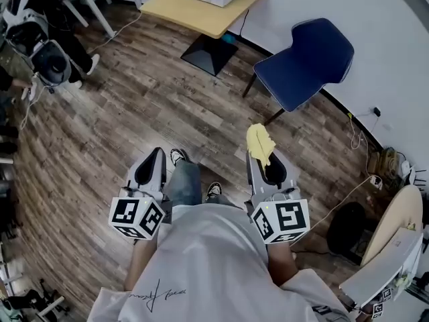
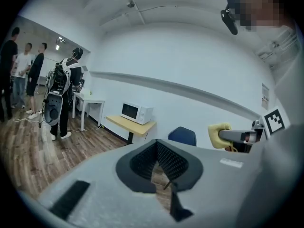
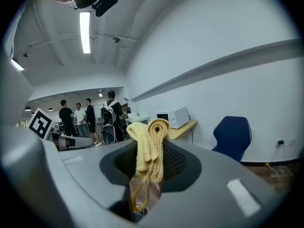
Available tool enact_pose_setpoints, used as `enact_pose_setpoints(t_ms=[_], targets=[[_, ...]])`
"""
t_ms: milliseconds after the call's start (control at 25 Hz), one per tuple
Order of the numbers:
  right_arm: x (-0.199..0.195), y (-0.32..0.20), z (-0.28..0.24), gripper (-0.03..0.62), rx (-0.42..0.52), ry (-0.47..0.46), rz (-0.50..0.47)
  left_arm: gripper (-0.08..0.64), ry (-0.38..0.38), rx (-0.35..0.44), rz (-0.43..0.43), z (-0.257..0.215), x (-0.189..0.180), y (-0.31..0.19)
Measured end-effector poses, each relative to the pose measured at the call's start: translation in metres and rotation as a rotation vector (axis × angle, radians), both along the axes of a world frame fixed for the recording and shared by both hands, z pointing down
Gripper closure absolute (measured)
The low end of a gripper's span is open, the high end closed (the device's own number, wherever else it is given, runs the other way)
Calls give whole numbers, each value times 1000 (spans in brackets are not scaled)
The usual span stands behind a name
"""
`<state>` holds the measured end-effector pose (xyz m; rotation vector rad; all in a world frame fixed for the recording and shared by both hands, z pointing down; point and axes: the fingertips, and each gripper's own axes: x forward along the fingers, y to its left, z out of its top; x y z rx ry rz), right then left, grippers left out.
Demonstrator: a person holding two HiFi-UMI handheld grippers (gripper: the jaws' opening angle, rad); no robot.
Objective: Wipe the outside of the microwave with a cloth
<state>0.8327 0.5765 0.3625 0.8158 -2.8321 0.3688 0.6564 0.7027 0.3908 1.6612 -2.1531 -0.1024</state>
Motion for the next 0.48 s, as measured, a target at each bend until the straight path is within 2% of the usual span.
enact_pose_setpoints(t_ms=[200, 480], targets=[[-19, -29, 9, 486, -7, 48, 12, 557, -60, -30, 2, 1, -20, -27], [-85, -67, 8, 486, -4, 84, -25, 563, -64, -31, 19, 3, -71, -72]])
